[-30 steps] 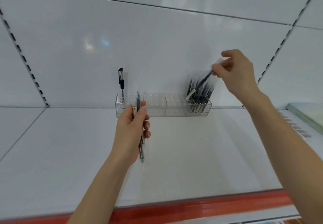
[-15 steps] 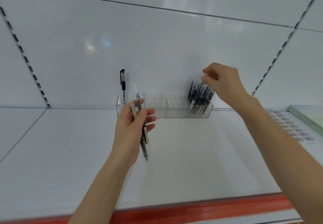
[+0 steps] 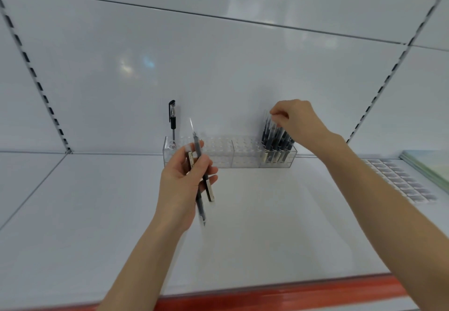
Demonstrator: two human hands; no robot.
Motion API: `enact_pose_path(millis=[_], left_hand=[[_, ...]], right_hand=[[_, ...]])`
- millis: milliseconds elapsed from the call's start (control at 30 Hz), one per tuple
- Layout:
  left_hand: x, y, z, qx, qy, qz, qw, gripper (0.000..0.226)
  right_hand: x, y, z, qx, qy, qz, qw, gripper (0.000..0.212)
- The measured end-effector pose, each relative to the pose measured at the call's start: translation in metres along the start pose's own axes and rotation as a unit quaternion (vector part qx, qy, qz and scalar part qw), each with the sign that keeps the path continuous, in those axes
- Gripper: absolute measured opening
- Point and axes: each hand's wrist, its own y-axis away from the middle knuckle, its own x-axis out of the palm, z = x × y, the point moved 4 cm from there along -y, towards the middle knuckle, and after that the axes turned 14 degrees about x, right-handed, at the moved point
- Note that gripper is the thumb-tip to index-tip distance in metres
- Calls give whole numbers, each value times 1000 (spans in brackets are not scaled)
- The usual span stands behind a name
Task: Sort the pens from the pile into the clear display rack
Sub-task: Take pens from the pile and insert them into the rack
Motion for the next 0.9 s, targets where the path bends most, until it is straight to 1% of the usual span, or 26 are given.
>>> enact_pose_path(millis=[167,300,367,433,500,533,567,667,700,733,800,900], left_hand=[[-4,-2,1,12,13,2,1000,20],[-6,-2,0,3,51,-6,999,19],[-6,-1,0,-6,78,-15,997,20],[-6,-1,-2,-6,98,-26,995,23],[-6,-2,-4,1,111,-36,993,25],[-6,-2,-5,7,115,-40,993,26],[-6,-3,-6,11,119,-45,992,25],[-5,-3,-6,21,133,-59,989,25],[-4,-4,-6,22,136,-60,989,26],[-3,-3,-6,22,139,-59,988,26],[-3,-3,-6,19,141,-54,988,23],[-6,-2,-6,17,133,-50,990,17]], right_hand=[[5,2,-5,17,-11,-31,999,21],[7,7,-11,26,-25,-43,998,22],[7,11,-14,53,-63,-43,996,28],[3,21,-15,72,-111,-78,988,30],[-2,38,-11,76,-190,-110,973,21],[-1,48,-8,76,-235,-94,965,13],[2,59,-2,68,-269,-55,959,8],[25,93,22,23,-287,119,950,9],[33,102,28,20,-296,168,940,6],[39,108,32,27,-309,199,929,7],[47,114,35,45,-344,228,910,13],[49,114,37,51,-354,223,907,14]])
